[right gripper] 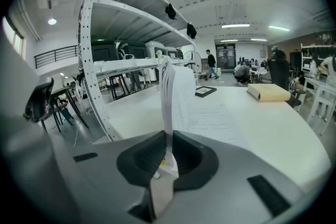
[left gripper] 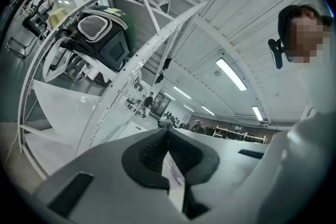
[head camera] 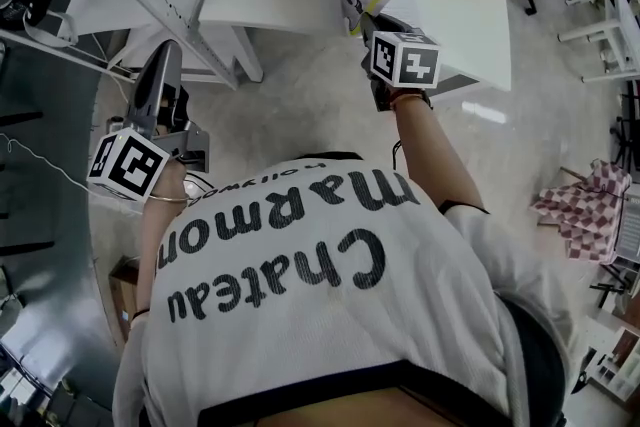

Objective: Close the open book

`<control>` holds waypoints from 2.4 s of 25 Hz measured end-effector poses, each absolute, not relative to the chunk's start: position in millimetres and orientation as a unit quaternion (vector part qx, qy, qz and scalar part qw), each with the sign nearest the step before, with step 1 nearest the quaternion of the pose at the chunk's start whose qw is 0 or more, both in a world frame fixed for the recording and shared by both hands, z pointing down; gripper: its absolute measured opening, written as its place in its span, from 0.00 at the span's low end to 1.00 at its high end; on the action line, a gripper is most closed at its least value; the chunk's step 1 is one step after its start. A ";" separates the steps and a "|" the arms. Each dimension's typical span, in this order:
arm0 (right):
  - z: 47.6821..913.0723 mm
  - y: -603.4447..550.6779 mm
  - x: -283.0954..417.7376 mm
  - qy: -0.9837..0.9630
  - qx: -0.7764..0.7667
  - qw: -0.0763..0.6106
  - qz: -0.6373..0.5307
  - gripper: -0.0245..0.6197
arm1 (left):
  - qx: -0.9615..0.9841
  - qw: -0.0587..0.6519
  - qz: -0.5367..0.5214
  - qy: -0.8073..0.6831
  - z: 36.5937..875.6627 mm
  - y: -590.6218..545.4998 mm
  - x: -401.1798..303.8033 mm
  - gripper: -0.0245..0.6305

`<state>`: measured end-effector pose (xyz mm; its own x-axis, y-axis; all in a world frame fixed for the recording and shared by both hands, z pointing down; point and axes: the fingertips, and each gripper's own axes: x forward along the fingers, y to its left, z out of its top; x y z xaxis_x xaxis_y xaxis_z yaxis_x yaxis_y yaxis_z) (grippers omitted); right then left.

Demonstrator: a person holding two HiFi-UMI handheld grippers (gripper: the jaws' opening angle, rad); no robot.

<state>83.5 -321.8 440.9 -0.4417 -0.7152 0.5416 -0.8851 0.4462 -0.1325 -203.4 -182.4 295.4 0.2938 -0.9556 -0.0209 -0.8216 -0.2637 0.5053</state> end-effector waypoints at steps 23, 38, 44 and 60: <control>463.0 -325.1 118.5 -0.801 0.513 0.233 0.199 0.12 | 0.777 0.207 -0.166 -0.571 297.7 -187.4 -189.6 0.07; 483.1 -324.3 131.9 -0.783 0.529 0.230 0.234 0.12 | 0.771 0.208 -0.165 -0.579 300.0 -183.7 -191.3 0.07; 490.6 -323.9 133.5 -0.779 0.529 0.231 0.245 0.12 | 0.770 0.209 -0.163 -0.581 301.8 -183.6 -191.3 0.07; 499.5 -326.0 139.7 -0.771 0.534 0.231 0.260 0.15 | 0.763 0.221 -0.159 -0.586 312.8 -181.6 -190.9 0.07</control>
